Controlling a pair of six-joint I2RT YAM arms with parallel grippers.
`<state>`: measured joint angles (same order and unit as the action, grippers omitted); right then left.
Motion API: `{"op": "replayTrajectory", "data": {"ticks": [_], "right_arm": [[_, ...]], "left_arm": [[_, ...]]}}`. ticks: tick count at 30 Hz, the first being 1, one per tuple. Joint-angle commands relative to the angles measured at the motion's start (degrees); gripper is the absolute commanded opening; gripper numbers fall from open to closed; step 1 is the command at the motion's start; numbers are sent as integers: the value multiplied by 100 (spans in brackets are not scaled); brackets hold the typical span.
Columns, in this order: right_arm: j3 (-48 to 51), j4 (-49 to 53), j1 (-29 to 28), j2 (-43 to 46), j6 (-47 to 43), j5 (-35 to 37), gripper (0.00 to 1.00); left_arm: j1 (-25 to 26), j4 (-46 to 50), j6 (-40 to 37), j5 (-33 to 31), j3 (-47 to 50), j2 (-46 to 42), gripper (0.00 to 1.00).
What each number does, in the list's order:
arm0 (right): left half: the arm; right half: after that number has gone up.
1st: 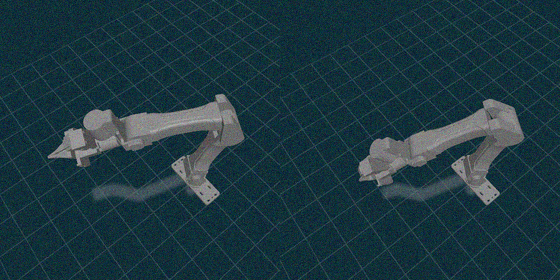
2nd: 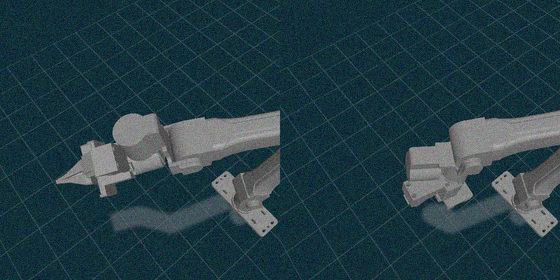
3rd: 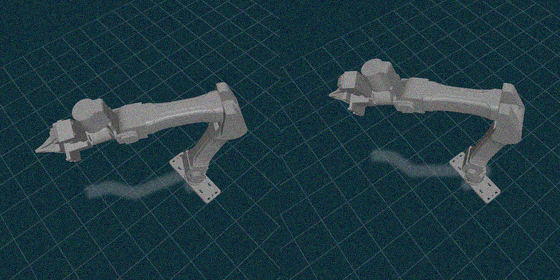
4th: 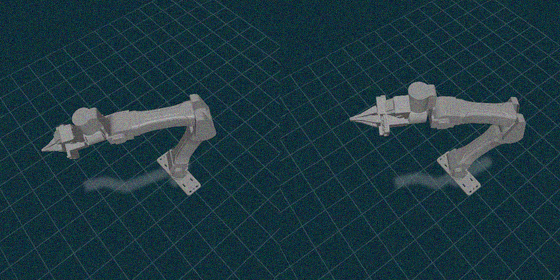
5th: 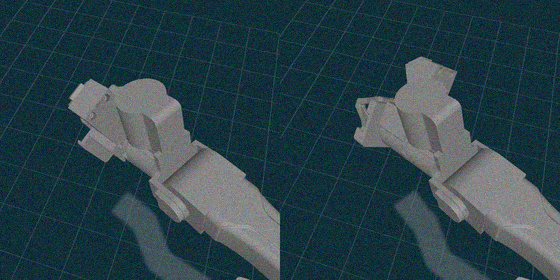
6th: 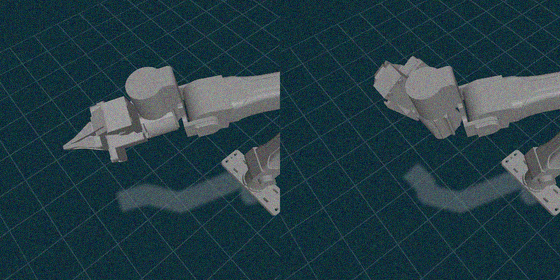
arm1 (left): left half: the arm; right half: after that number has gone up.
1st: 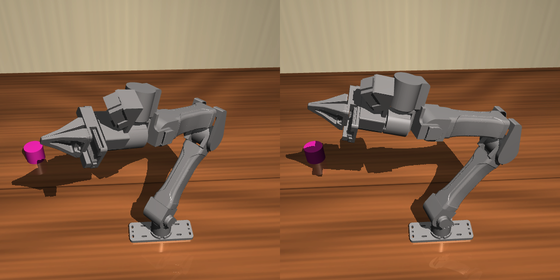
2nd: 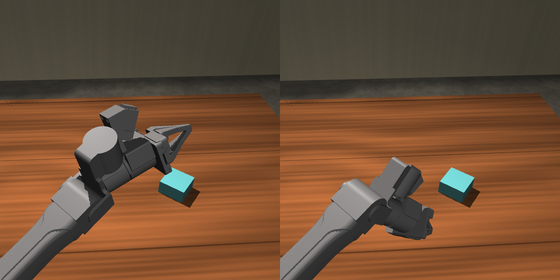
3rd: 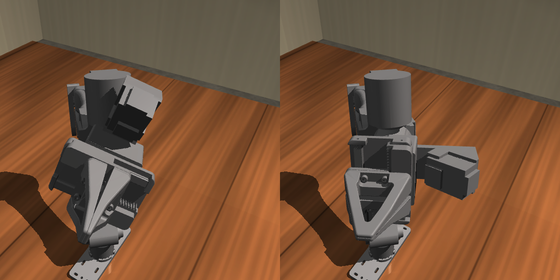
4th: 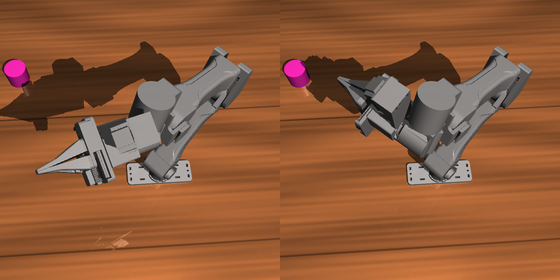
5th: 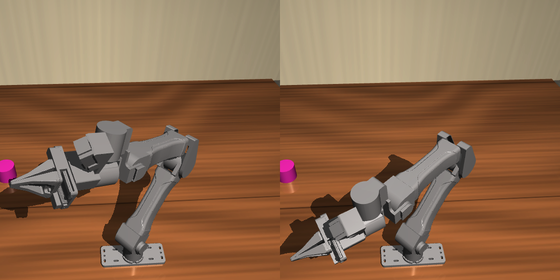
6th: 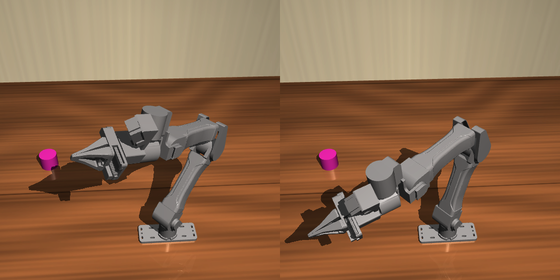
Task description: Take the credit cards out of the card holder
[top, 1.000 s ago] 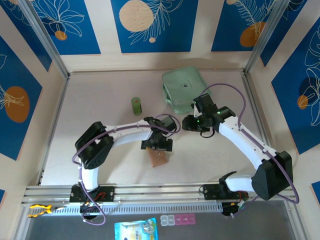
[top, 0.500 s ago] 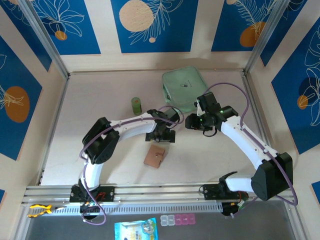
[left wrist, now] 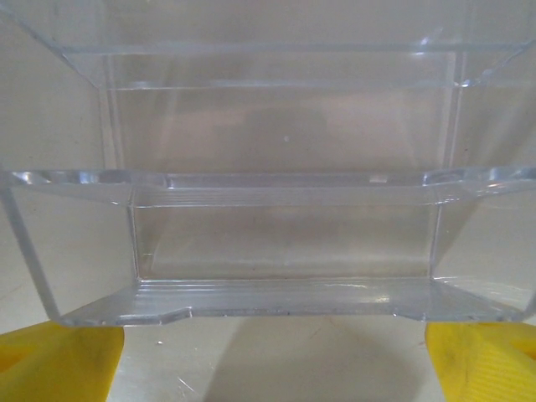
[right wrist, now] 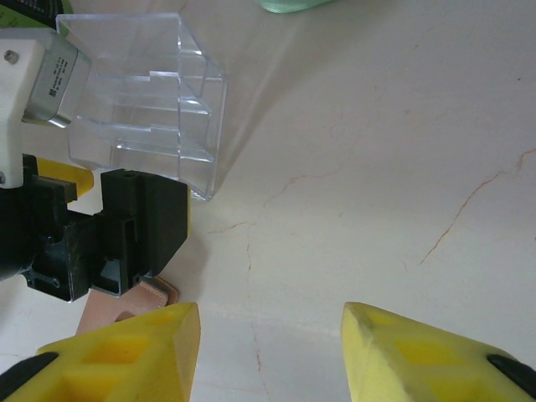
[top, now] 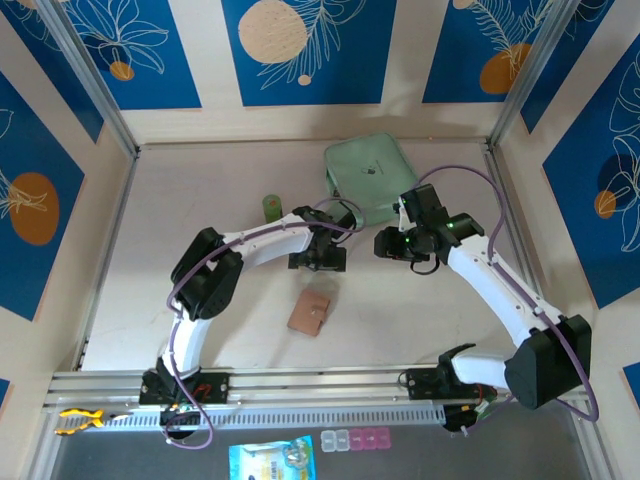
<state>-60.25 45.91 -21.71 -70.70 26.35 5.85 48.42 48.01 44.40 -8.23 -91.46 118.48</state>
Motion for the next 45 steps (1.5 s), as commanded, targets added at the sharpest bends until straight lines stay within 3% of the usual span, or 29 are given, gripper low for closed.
{"op": "replayTrajectory", "data": {"ticks": [1, 16, 27, 39, 45], "right_arm": [[-4, 115, 32, 124, -69, -143, 49], [22, 160, -126, 218, 126, -249, 49], [107, 277, -313, 441, 302, -139, 49], [180, 307, -669, 461, 601, -68, 50], [172, 328, -984, 314, 787, -6, 49]], "left_arm": [[-11, 238, -160, -103, -73, -113, 92], [565, 259, -282, 427, 1512, -1195, 99], [1046, -63, 202, 917, 2050, -1270, 97], [1345, -626, 767, 1213, 2752, -1992, 96], [1355, -1010, 851, 1369, 3043, -2216, 85]]}}
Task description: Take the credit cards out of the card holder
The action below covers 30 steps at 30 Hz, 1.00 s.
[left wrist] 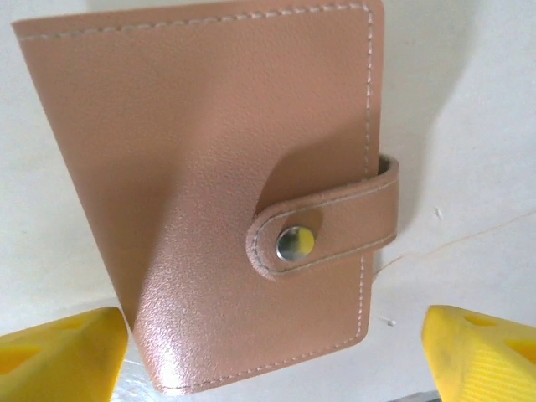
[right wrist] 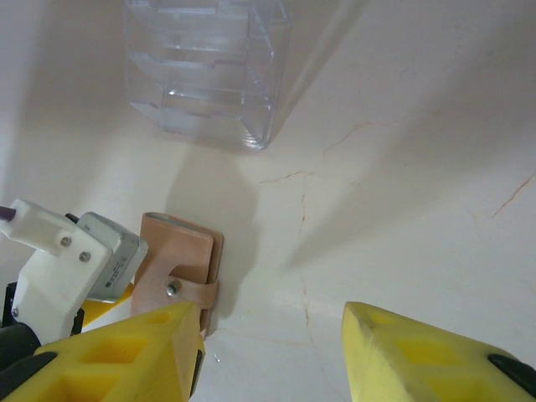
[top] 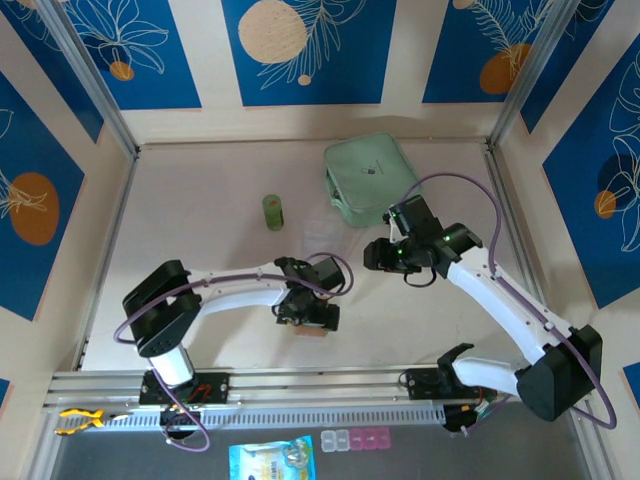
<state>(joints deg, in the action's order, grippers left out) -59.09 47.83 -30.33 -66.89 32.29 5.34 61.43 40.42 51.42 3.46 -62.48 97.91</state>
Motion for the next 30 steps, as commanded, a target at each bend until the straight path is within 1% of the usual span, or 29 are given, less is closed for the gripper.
{"op": "replayTrajectory", "data": {"ticks": [1, 5, 11, 14, 18, 23, 29, 30], "right_arm": [[48, 138, -191, -85, 222, 74, 49], [68, 139, -379, -112, 389, 100, 50], [197, -12, -511, -254, 702, -259, 48], [311, -182, -685, -260, 909, -287, 48], [424, -412, -878, -394, 1150, -440, 46], [317, -425, -1235, -846, 1397, -271, 43], [-2, -417, -1709, -1546, 1606, -105, 41], [-50, -417, -1772, -1660, 1626, -86, 41]], "left_arm": [[56, -332, 170, 236, 198, -181, 83], [45, -584, 285, 247, 407, -322, 75], [-149, -796, 387, 152, 763, -747, 73], [-378, -1121, 423, 287, 1067, -1057, 68], [-732, -1471, 379, 511, 1402, -1314, 57], [-1206, -1877, 250, 903, 1730, -1526, 41], [-1571, -2216, 185, 1256, 2081, -1753, 19], [-1610, -2282, 220, 1294, 2155, -1791, 17]]}}
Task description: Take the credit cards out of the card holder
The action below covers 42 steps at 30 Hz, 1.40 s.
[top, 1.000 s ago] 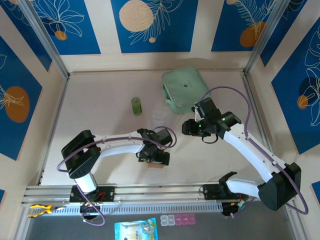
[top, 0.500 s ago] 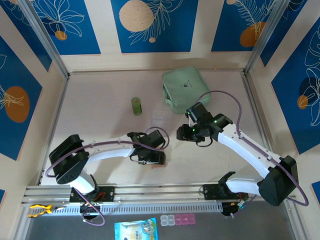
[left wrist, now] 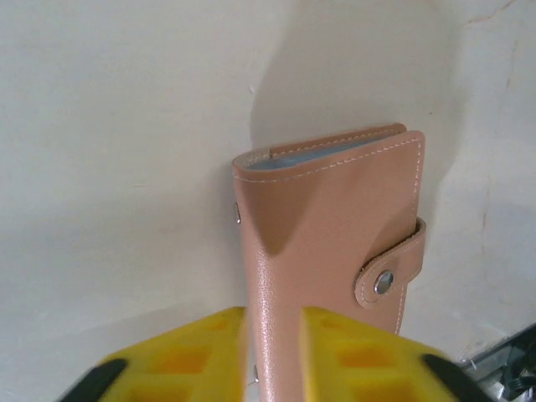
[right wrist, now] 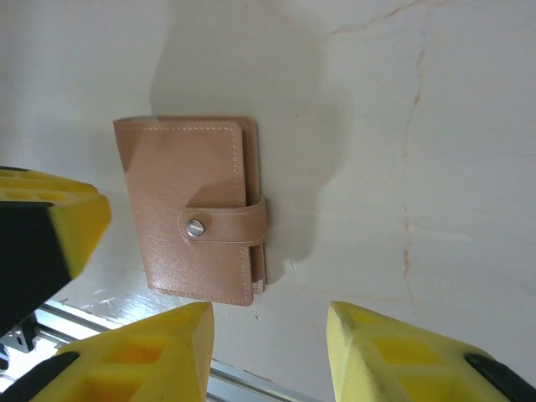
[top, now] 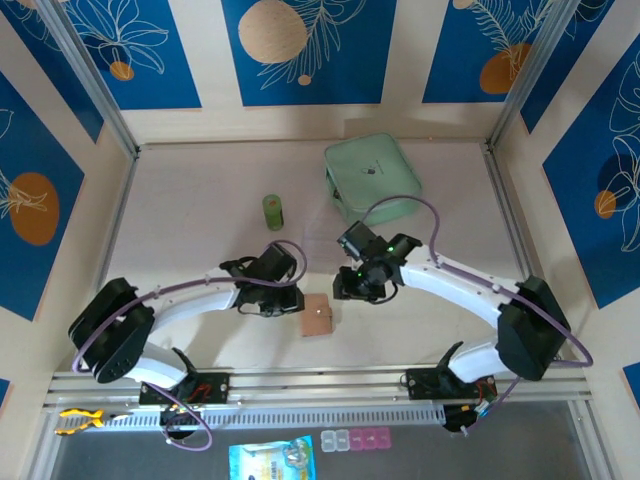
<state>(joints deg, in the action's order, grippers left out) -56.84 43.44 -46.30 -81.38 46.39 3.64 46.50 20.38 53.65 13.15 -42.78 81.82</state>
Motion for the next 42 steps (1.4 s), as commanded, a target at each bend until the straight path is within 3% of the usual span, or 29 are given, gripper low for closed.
{"op": "replayTrajectory", "data": {"ticks": [1, 4, 6, 20, 37, 42], "right_arm": [[-336, 41, -243, -340, 222, 113, 40], [-510, 49, -428, -684, 269, 196, 35], [-666, 112, -544, -917, 290, 274, 33], [-1602, 644, -1132, -2186, 449, 717, 31], [-1672, 614, -1221, -2680, 459, 640, 32], [-1499, 399, -1197, -2690, 489, 526, 27]], "left_arm": [[-153, -358, 28, 383, 276, -244, 15], [-301, -500, 74, 479, 528, -363, 12], [-399, -590, 108, 541, 704, -443, 0], [-669, -812, 225, 844, 1157, -942, 0], [-667, -1658, 628, 1315, 1345, -742, 0], [-633, -1910, 720, 1436, 1359, -538, 0]]}}
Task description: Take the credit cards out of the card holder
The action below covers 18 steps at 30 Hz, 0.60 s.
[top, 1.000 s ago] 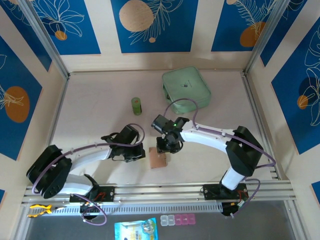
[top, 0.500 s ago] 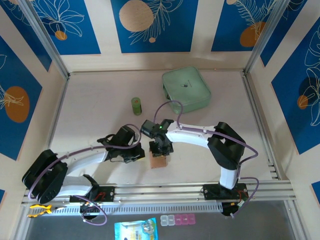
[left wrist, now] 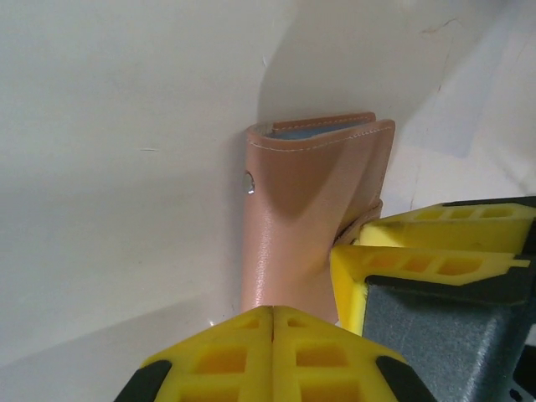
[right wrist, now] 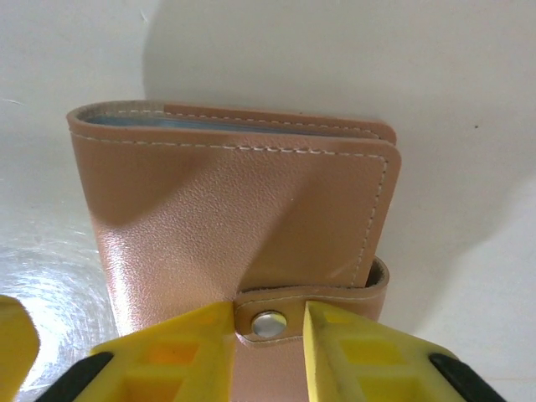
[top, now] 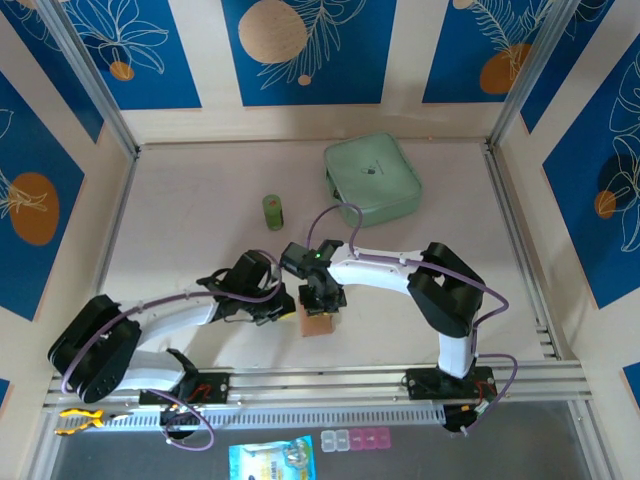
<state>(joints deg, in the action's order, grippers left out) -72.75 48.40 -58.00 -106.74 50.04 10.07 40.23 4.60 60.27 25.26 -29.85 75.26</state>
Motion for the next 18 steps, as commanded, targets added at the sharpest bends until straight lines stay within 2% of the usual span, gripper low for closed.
{"op": "replayTrajectory", "data": {"ticks": [1, 18], "right_arm": [[119, -132, -27, -148, 129, -136, 26], [634, -659, 132, 157, 129, -413, 14]], "left_arm": [[9, -366, 72, 247, 53, 154, 0], [468, -1014, 459, 140, -61, 834, 0]]}}
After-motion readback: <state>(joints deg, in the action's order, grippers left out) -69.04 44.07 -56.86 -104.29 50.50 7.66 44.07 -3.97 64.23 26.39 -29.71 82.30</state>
